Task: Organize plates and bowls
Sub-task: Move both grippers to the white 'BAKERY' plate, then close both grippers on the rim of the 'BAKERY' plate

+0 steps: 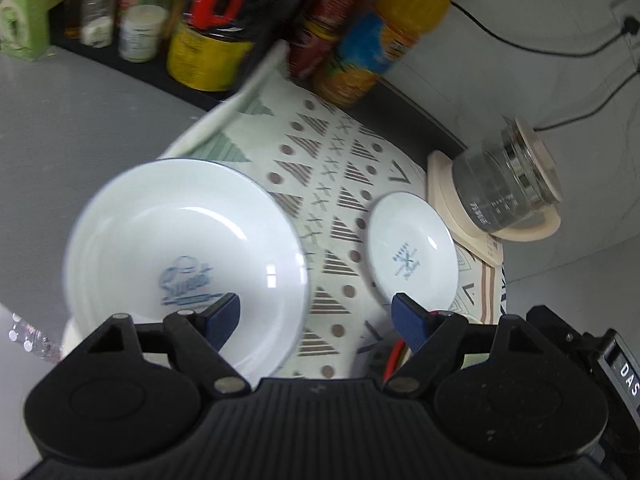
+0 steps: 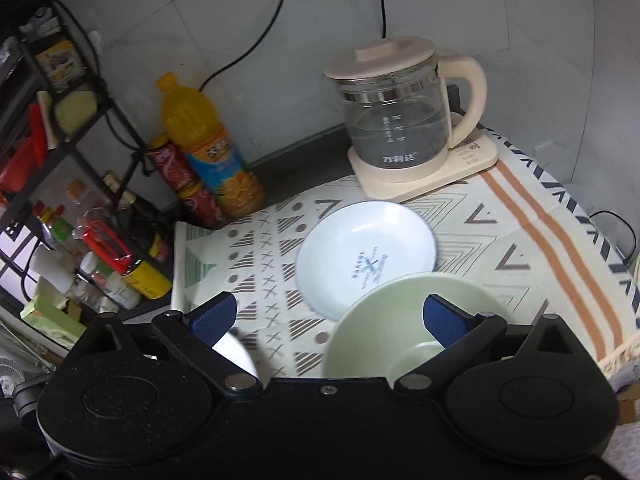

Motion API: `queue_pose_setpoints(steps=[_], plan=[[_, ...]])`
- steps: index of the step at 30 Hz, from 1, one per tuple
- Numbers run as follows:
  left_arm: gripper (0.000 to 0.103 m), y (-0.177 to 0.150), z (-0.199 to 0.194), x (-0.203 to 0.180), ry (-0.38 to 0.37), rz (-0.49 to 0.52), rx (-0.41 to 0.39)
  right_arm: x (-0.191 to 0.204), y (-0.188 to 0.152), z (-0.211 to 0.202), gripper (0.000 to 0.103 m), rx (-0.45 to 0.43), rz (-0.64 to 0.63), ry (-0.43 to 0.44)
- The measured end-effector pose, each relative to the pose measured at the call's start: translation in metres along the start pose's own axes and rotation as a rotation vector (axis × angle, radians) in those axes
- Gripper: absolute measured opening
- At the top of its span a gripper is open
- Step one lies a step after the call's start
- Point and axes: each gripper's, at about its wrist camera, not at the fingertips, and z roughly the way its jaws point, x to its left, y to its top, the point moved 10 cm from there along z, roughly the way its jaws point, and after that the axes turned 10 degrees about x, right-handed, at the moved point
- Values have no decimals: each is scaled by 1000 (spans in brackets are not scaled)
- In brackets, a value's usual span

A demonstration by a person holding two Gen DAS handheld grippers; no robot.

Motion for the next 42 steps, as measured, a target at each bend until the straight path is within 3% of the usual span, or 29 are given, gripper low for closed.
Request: queue_pose_setpoints(steps=[15,21,23,34,42], plan=[[81,16,62,-52,-8,-37,32,-52,52,43,100,98,-34,-5],[76,23,90,-53,-9,-96,52,-73,61,71,93,181,-2,18],[71,25,97,-55,-17,-109,53,-78,64,80,86,203,-6,16],[45,29,141,-49,-44,-213,101,-105,80,132,71,358,48,37],[34,32,161,-48,-67,-267,108,-121,82,166,59,482,117,63]])
